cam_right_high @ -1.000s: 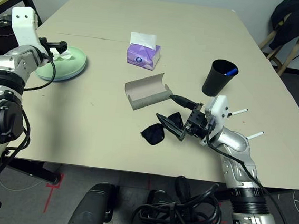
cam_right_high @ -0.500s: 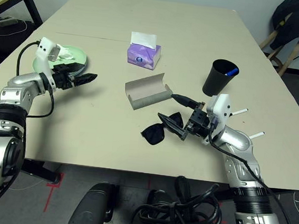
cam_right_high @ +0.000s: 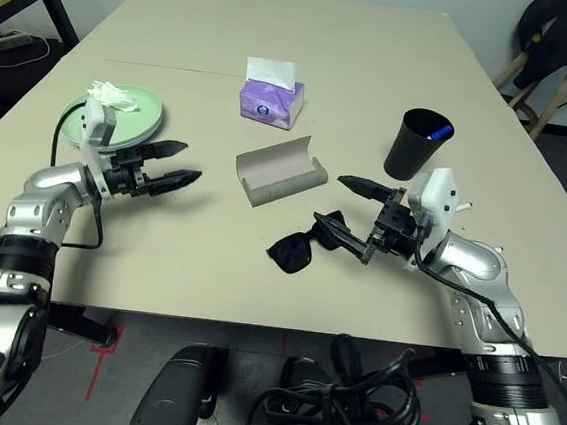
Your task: Organize and tidy the items on the table.
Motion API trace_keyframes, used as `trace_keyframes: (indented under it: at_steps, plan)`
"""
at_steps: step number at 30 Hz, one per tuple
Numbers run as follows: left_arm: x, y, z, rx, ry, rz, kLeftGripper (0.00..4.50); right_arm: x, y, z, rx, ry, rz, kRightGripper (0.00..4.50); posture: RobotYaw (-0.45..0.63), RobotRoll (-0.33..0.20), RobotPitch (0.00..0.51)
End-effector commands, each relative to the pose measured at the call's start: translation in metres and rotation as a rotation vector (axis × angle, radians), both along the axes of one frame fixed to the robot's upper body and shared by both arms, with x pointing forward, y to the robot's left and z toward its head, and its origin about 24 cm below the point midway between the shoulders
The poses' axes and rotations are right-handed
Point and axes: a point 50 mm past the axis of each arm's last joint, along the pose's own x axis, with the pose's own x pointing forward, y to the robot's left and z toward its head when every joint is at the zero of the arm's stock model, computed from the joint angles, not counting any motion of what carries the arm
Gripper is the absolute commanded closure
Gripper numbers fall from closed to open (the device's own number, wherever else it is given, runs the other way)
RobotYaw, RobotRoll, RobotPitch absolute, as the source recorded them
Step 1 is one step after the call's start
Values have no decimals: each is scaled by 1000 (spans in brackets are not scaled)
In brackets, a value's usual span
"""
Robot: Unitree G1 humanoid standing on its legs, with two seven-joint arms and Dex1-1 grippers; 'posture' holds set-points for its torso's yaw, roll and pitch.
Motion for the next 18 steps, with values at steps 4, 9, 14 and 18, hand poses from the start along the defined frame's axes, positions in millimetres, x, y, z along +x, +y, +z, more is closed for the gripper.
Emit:
trace_keyframes:
  at_steps: [4, 9, 14, 18]
  plan:
    - [-9, -14, -7, 59, -57, -112, 51, 2, 17, 26, -202, 38, 81, 0, 102, 0, 174]
    - [-14, -18, -13, 102, -99, -177, 51, -2, 30, 33, -386, 68, 134, 0, 97, 0, 184]
    - [-17, -20, -19, 130, -131, -214, 51, -7, 38, 38, -555, 48, 231, 0, 98, 0, 186]
    - [-17, -22, -19, 159, -163, -220, 51, -4, 39, 41, -690, 6, 291, 0, 103, 0, 187]
